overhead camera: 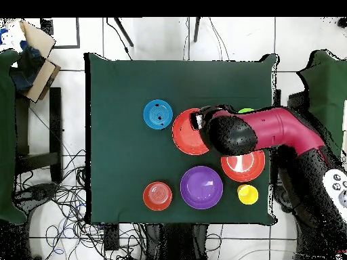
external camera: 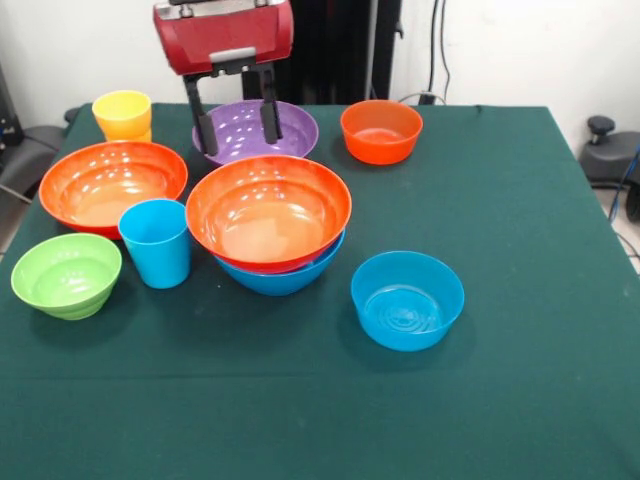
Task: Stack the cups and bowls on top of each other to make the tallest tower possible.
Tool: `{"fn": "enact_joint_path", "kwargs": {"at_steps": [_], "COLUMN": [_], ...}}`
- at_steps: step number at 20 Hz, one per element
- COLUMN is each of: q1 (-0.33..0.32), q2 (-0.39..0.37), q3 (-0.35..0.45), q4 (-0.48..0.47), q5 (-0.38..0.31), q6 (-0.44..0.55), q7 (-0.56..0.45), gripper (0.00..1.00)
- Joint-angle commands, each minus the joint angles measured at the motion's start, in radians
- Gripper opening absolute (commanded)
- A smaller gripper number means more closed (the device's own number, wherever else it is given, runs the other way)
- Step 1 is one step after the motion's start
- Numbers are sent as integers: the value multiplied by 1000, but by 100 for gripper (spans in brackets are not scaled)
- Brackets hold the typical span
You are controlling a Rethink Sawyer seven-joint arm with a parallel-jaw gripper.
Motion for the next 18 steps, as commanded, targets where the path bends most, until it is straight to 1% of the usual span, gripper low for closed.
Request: {"fn": "enact_joint_path", "kwargs": {"at_steps": [1,2,5,6,8,10,11,12,13,15,18], "q1": [78,95,108,104,112,151,169,194,208,241,276], "q2": [-62,-80,-127,-164,-190,-155,-137,-101,-88,-89,-128], "q3": [-24,-31,-32,-21,-13,-43,-59,-82,-96,-124,-149], "q4": [50,60,99,128,141,111,96,71,61,57,69], "q5": [-60,-58,-34,-7,22,8,-4,-28,-39,-53,-38], "q6": [-15,-21,-39,-35,-18,-11,-16,-26,-37,-57,-50], "q7": [-75,-45,1,14,15,28,36,50,59,94,126], "gripper": [100,100,100,100,100,100,100,100,100,100,100]}}
